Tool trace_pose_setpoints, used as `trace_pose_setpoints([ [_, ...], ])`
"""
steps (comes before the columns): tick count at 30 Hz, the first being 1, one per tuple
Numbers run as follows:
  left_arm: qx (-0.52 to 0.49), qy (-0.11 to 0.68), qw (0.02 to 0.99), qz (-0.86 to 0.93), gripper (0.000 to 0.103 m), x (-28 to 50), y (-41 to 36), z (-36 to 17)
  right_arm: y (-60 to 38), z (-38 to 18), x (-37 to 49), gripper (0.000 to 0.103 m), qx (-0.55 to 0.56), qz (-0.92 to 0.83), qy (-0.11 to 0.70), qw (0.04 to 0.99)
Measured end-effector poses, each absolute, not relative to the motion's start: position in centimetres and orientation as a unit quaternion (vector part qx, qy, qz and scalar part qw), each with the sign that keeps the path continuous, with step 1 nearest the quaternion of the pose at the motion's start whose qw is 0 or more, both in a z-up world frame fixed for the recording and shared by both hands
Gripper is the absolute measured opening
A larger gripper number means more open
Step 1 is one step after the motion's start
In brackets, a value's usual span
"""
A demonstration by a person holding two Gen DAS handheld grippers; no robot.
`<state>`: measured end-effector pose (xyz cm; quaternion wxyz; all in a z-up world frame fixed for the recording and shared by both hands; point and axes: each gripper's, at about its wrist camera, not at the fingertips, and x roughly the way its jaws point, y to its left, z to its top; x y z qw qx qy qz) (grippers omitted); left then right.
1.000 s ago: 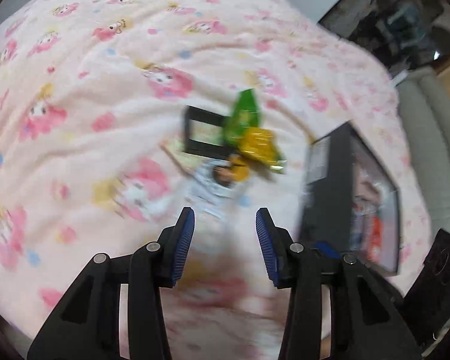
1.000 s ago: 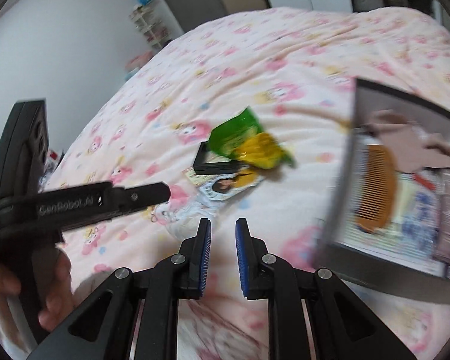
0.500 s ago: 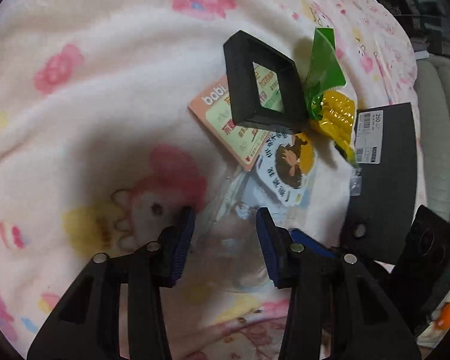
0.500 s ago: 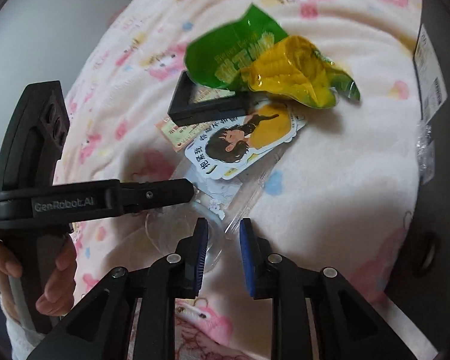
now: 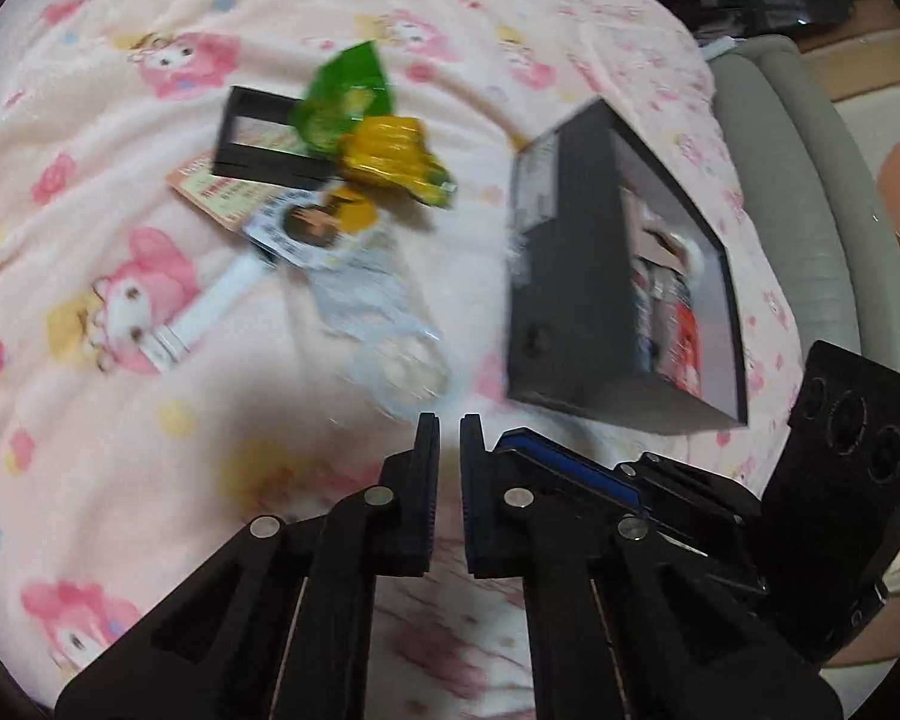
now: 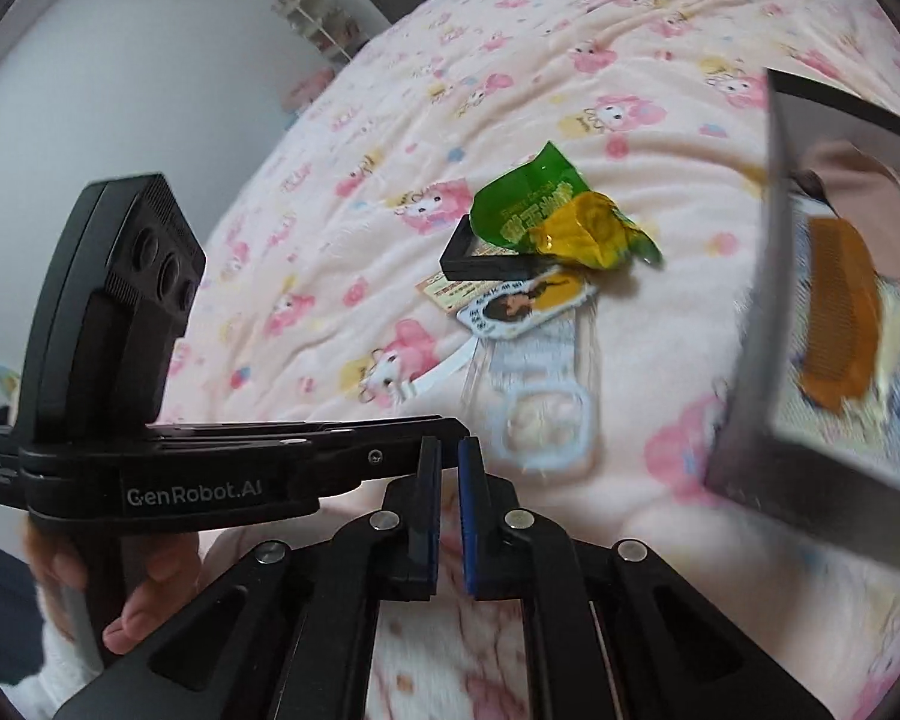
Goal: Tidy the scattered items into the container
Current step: 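Reach the left tool toward the clear phone case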
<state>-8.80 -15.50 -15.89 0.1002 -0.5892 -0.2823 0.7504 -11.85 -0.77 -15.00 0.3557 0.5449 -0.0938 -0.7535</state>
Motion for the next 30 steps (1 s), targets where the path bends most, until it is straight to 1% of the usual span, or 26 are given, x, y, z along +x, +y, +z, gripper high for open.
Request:
trace_pose_setpoints([
  [4,-0.578,-0.273,0.110,0.761,0.004,-7.8,-13.0,-14.8,1.8,-13.7,-10.1,0.006,0.531,-0.763,-0.103,0.353],
  [6,-0.577,-0.286,0.095,0.759,0.004,-8.5,-13.4,-15.1,2.7,-13.7,-10.0,0.006,0.535,-0.763,-0.109,0.346],
  [8,-0.578,-0.304,0.063,0.755,0.008,-9.1,-14.6,-15.5,3.3,-14.1,-10.2,0.006,0.543,-0.766,-0.106,0.329],
  [9,-0.575,-0.315,0.050,0.753,0.015,-9.3,-15.4,-15.6,3.4,-14.4,-10.3,0.006,0.546,-0.764,-0.107,0.328],
  [10,-0.573,-0.333,0.040,0.748,0.027,-9.4,-16.1,-15.9,3.2,-14.6,-10.5,0.007,0.549,-0.759,-0.110,0.332],
  [11,-0.571,-0.358,0.038,0.738,0.034,-9.5,-16.6,-16.5,3.1,-14.8,-10.6,0.007,0.550,-0.758,-0.110,0.333],
  [12,-0.568,-0.392,0.043,0.723,0.045,-9.6,-17.1,-17.2,2.7,-15.1,-11.0,0.007,0.553,-0.757,-0.107,0.332],
  [13,-0.567,-0.422,0.042,0.706,0.047,-9.8,-17.6,-18.0,2.4,-15.4,-11.3,0.008,0.554,-0.757,-0.103,0.330],
  [15,-0.571,-0.430,0.009,0.699,0.047,-10.3,-17.9,-18.7,1.5,-16.3,-12.3,0.009,0.561,-0.758,-0.094,0.319],
  [17,-0.575,-0.413,-0.035,0.706,0.047,-11.0,-18.5,-19.1,0.4,-17.8,-13.9,0.014,0.579,-0.753,-0.090,0.299],
  [20,-0.583,-0.408,-0.122,0.692,0.047,-11.8,-19.6,-20.5,-0.6,-19.8,-15.5,0.014,0.607,-0.739,-0.101,0.275],
  [21,-0.593,-0.409,-0.128,0.681,0.047,-12.2,-19.8,-21.2,-0.7,-20.5,-16.0,0.015,0.614,-0.732,-0.115,0.271],
  [23,-0.607,-0.405,-0.130,0.671,0.047,-13.3,-19.7,-22.2,-1.1,-21.7,-16.9,0.029,0.627,-0.720,-0.136,0.264],
  [27,-0.620,-0.381,-0.122,0.675,0.045,-14.6,-18.6,-22.9,-1.4,-23.3,-18.1,0.030,0.632,-0.710,-0.155,0.271],
  [29,-0.619,-0.360,-0.124,0.687,0.043,-14.6,-18.0,-22.4,-1.6,-22.9,-17.9,0.030,0.623,-0.716,-0.143,0.281],
  [30,-0.618,-0.356,-0.122,0.690,0.040,-14.5,-17.8,-22.2,-1.6,-22.5,-17.7,0.030,0.615,-0.720,-0.139,0.289],
])
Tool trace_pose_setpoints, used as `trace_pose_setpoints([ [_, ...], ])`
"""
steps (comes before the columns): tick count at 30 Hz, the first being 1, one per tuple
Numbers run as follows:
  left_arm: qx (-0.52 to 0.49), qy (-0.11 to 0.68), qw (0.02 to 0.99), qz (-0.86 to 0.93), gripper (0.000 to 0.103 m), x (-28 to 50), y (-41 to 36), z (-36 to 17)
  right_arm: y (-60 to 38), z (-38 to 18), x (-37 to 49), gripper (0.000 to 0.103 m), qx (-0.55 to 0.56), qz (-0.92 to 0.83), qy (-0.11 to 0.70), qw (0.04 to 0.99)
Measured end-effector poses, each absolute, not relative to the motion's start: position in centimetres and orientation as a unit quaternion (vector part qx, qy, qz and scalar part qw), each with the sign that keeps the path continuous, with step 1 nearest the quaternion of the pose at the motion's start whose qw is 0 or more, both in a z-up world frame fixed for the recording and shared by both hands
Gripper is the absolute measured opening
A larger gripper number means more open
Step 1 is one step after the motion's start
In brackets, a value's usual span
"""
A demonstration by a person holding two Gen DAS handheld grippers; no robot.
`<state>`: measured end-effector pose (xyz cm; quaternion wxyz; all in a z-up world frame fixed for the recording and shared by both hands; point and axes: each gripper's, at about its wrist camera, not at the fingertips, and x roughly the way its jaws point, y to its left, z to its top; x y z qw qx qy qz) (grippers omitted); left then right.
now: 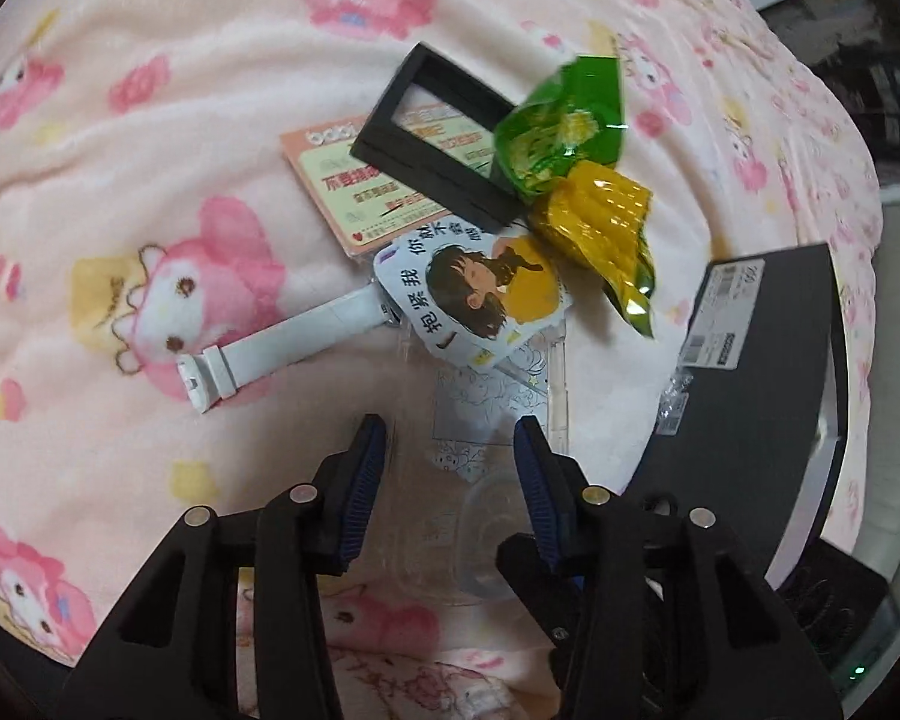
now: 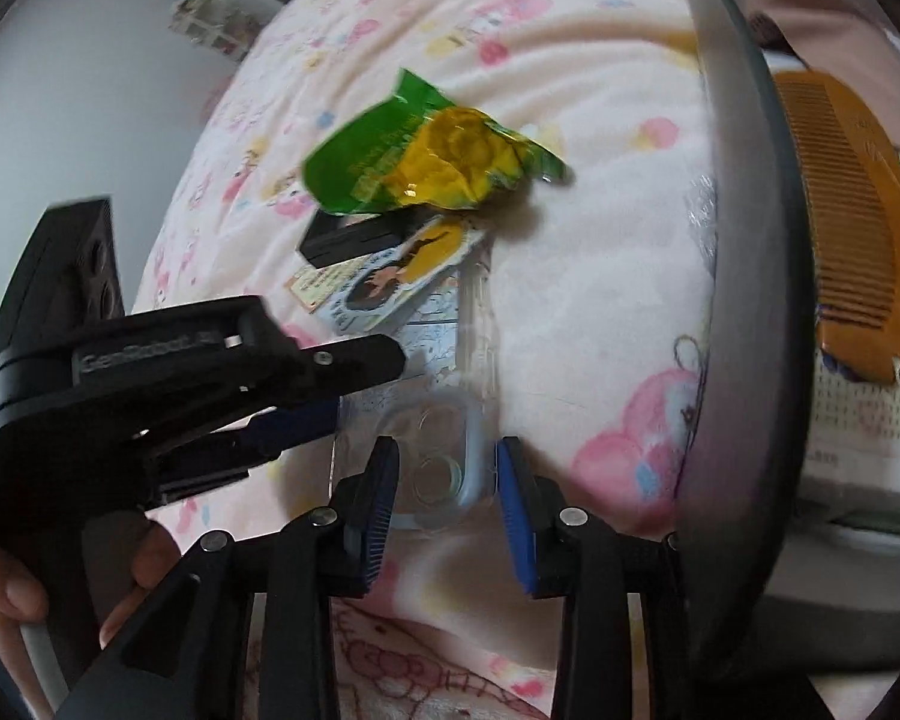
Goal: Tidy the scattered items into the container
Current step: 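Reach the left tool toward the clear phone case, then close the left tool on the clear phone case and lift it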
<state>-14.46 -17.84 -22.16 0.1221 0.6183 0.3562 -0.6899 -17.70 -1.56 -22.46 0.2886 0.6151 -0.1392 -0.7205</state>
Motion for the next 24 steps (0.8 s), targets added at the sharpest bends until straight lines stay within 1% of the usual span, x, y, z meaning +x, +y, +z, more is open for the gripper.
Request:
trace_pose_setpoints([
  [5,0.620,0.374,0.095,-0.683,0.039,-12.6,-16.8,-20.9,0.2,-19.9,-16.2,0.030,0.597,-0.731,-0.142,0.298],
  [9,0.619,0.368,0.063,-0.691,0.039,-10.4,-14.5,-19.8,2.2,-17.9,-13.4,0.030,0.585,-0.739,-0.132,0.307],
  [13,0.619,0.326,0.039,-0.714,0.039,-9.1,-11.3,-18.4,4.8,-16.5,-10.7,0.030,0.579,-0.739,-0.144,0.314],
  [15,0.623,0.315,0.026,-0.715,0.040,-8.7,-9.8,-17.9,5.9,-16.0,-9.8,0.030,0.580,-0.744,-0.136,0.304],
  [17,0.626,0.305,0.020,-0.717,0.039,-8.6,-9.0,-17.8,7.0,-15.5,-9.3,0.030,0.577,-0.754,-0.123,0.289],
  [20,0.628,0.302,0.013,-0.717,0.038,-8.5,-9.2,-18.1,8.7,-15.0,-9.2,0.030,0.578,-0.750,-0.164,0.275],
  [21,0.629,0.310,0.011,-0.713,0.038,-8.4,-9.3,-18.4,9.0,-14.7,-8.9,0.030,0.574,-0.756,-0.166,0.268],
  [24,0.628,0.305,0.018,-0.715,0.038,-8.4,-9.1,-19.1,8.4,-14.1,-8.0,0.030,0.554,-0.776,-0.146,0.264],
])
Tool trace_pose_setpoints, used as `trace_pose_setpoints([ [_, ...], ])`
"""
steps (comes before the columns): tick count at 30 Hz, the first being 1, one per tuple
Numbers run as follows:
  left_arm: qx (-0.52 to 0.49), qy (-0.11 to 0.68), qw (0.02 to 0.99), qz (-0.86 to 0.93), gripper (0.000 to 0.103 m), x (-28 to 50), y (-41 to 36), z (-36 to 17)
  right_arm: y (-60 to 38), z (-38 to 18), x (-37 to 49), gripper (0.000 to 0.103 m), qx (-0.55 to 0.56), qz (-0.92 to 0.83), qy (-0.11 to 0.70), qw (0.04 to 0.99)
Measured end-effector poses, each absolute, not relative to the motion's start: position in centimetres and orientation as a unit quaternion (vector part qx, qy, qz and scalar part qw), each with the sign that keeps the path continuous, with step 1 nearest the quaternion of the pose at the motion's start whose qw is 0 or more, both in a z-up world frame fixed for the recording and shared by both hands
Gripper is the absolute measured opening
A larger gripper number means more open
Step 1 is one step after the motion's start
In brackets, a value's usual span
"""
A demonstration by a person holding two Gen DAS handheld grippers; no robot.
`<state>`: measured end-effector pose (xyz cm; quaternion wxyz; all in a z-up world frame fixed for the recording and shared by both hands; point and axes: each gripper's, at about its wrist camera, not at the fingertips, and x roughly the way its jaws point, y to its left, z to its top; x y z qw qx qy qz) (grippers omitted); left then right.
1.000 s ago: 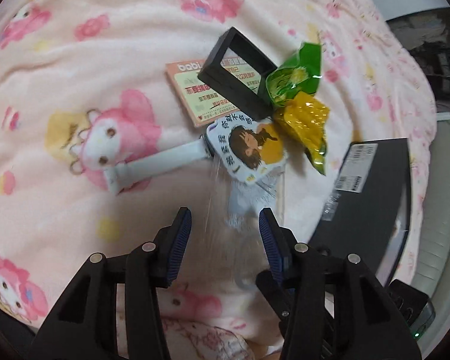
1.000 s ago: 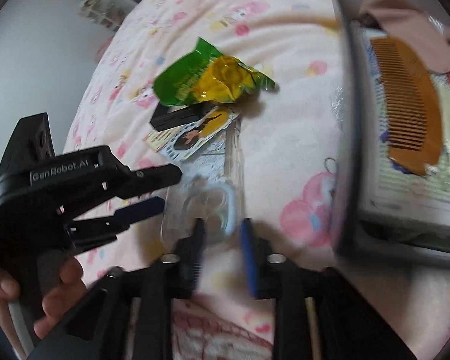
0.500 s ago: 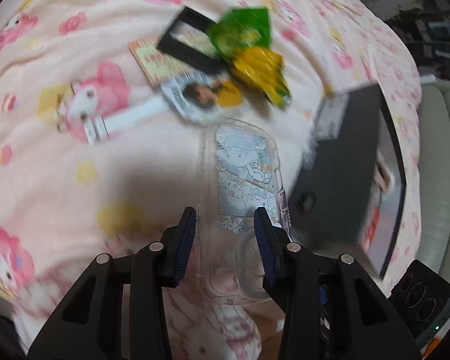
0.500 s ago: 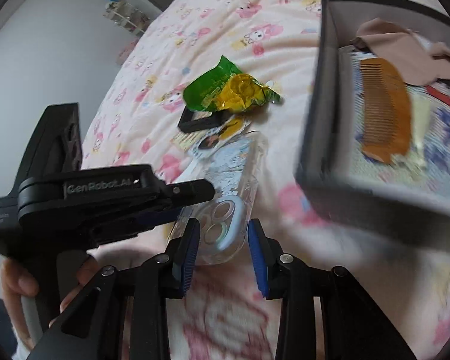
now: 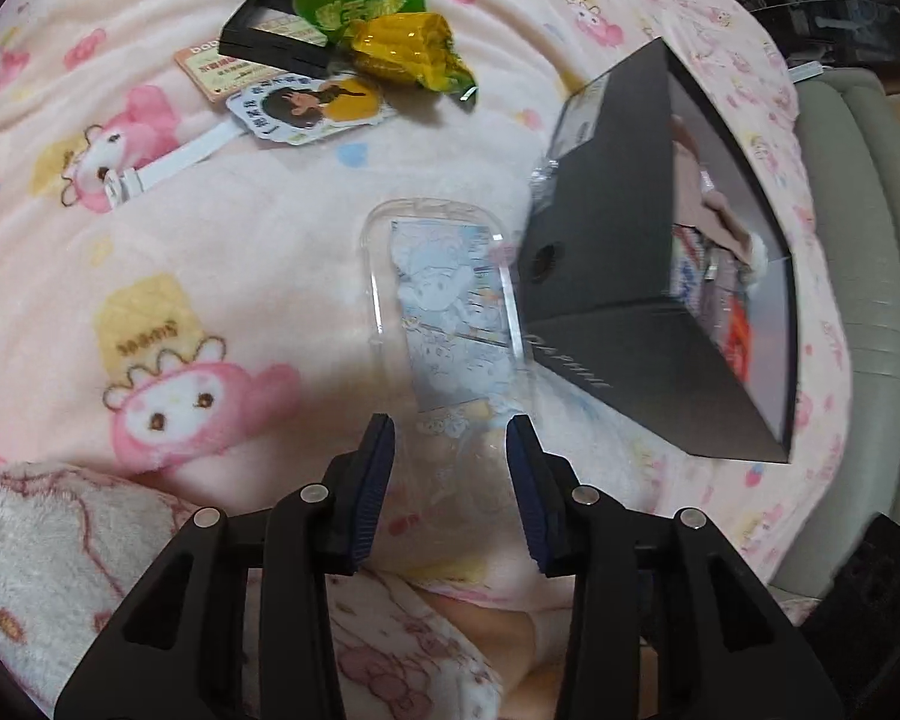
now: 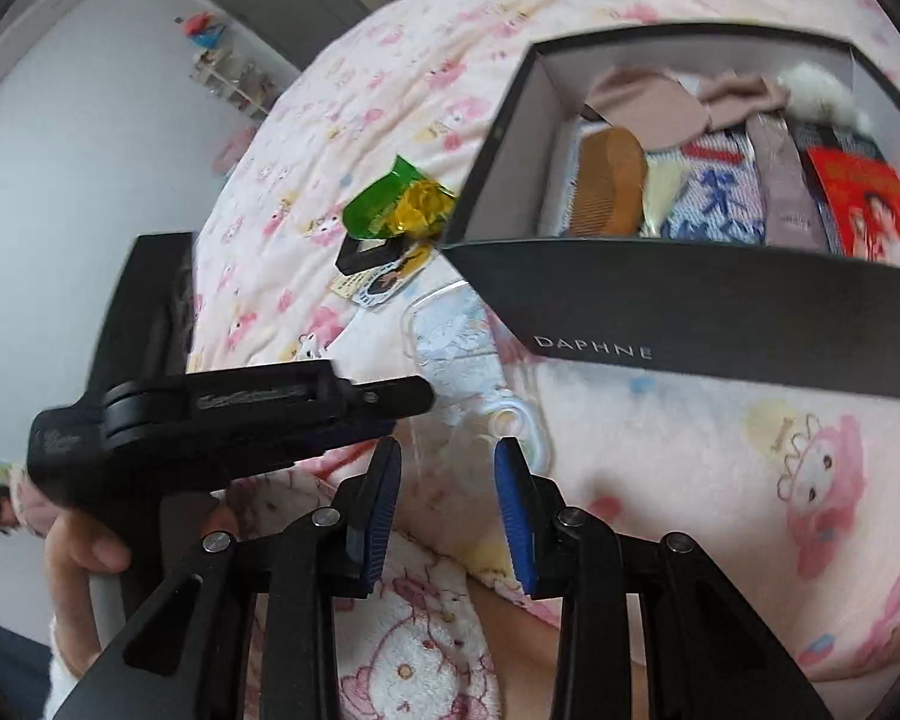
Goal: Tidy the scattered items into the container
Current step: 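Close the left tool on the clear phone case and lift it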
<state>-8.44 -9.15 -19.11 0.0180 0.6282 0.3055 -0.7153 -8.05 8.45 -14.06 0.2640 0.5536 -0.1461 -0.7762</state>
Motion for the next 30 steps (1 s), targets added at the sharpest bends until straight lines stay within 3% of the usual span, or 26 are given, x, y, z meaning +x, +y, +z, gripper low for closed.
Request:
trace_pose_setpoints([
  [12,0.618,0.339,0.028,-0.709,0.040,-10.3,-10.1,-22.9,7.9,-19.0,-10.9,0.030,0.586,-0.773,-0.078,0.229],
  [18,0.614,0.330,0.027,-0.717,0.039,-10.8,-10.0,-22.8,6.3,-22.7,-14.4,0.033,0.619,-0.724,-0.116,0.283],
  [21,0.583,0.317,0.026,-0.748,0.031,-9.8,-10.0,-20.4,6.7,-21.6,-13.8,0.031,0.607,-0.723,-0.123,0.306],
  [30,0.470,0.295,-0.029,-0.832,0.032,-7.6,-8.8,-9.3,10.4,-10.2,-10.5,0.030,0.499,-0.773,-0.132,0.369],
])
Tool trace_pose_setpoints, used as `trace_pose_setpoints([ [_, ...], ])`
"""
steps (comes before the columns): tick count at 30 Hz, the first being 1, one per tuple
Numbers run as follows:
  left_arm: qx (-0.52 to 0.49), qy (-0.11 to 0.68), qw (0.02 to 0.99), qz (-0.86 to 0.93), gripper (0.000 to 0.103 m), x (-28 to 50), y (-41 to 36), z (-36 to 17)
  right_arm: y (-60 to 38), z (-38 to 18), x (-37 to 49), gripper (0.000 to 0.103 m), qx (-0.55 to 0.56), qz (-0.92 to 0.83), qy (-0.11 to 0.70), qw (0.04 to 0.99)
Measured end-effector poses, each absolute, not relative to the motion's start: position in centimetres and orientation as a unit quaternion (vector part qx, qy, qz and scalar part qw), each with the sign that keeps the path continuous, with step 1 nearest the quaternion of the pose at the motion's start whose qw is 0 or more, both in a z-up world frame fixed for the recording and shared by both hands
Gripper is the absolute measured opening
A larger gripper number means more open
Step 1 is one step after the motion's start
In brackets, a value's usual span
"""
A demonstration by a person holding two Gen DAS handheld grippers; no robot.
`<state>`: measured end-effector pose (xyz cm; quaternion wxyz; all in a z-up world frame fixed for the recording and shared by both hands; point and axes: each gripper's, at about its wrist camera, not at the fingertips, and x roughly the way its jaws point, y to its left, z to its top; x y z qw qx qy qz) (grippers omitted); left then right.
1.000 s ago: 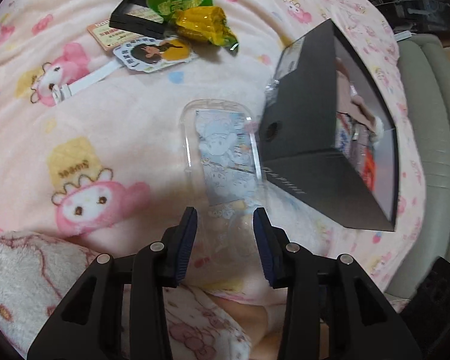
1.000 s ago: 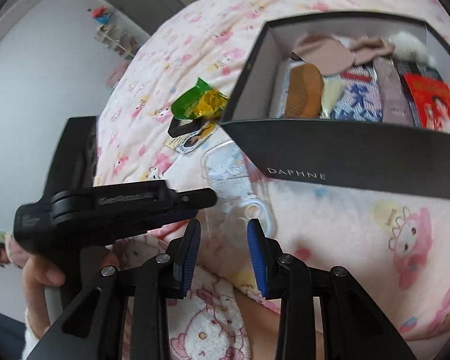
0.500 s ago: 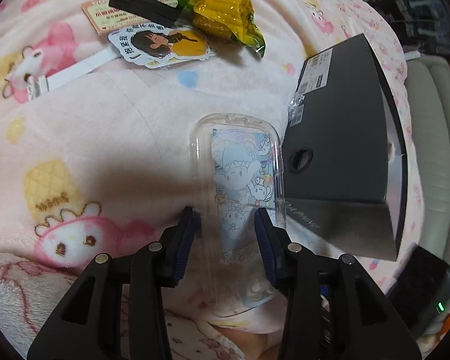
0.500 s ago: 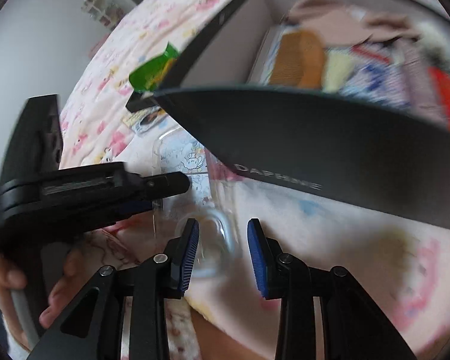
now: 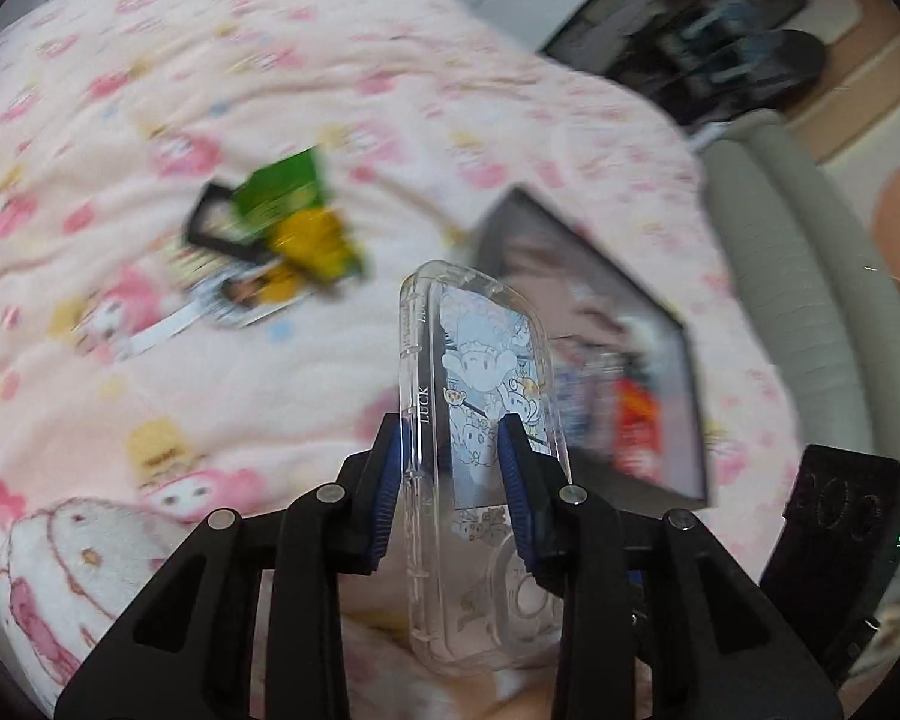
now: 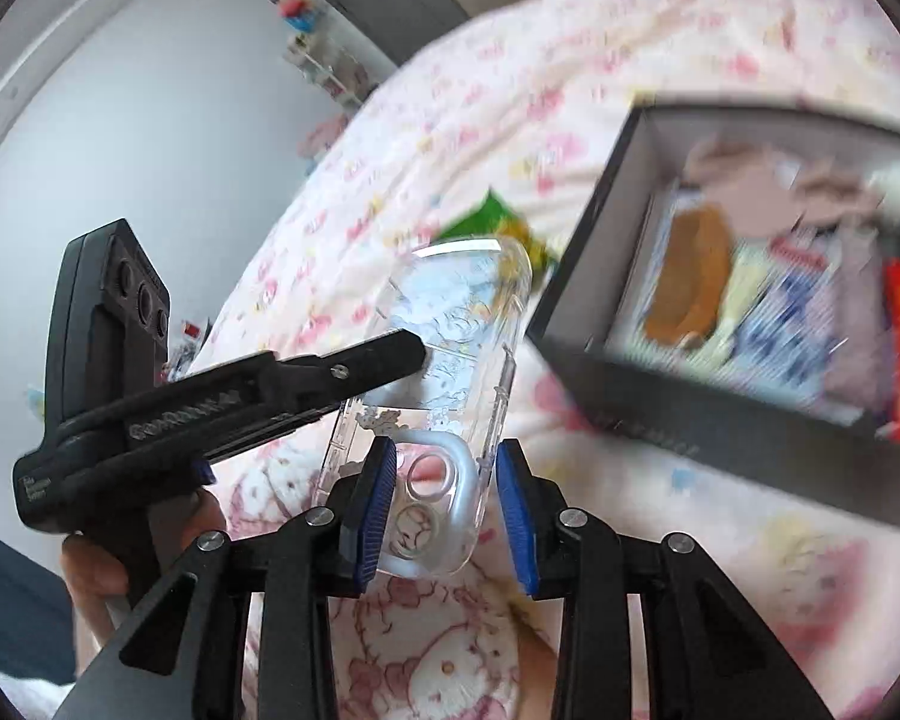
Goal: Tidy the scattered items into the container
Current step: 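Close the left tool on the clear phone case and lift it, then lower the phone case into the black box and open the left tool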
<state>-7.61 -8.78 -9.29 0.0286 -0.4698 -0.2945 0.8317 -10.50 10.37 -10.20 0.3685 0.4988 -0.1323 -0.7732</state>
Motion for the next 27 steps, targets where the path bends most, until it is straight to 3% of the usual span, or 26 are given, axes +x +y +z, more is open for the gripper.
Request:
trace_pose_setpoints([
  [6,-0.455,-0.274,0.116,0.839,0.031,-12.7,-3.0,-6.5,16.6,-6.3,-12.1,0.030,0.462,-0.809,-0.118,0.344],
  [11,-0.485,-0.269,0.184,0.811,0.032,-19.2,4.0,-9.5,22.9,-7.3,-15.0,0.030,0.470,-0.828,-0.122,0.279],
  [14,-0.513,-0.264,0.210,0.790,0.031,-21.9,7.8,-12.1,27.2,-9.9,-16.5,0.030,0.474,-0.831,-0.164,0.239],
  [16,-0.537,-0.249,0.212,0.778,0.031,-23.0,9.8,-14.0,29.4,-12.2,-17.0,0.029,0.492,-0.820,-0.205,0.209],
  [19,-0.566,-0.246,0.209,0.759,0.034,-24.0,11.5,-16.4,30.5,-13.8,-17.5,0.027,0.514,-0.820,-0.197,0.155],
  [27,-0.577,-0.226,0.183,0.763,0.030,-23.8,11.5,-16.4,30.8,-12.3,-17.3,0.028,0.480,-0.851,-0.171,0.129],
])
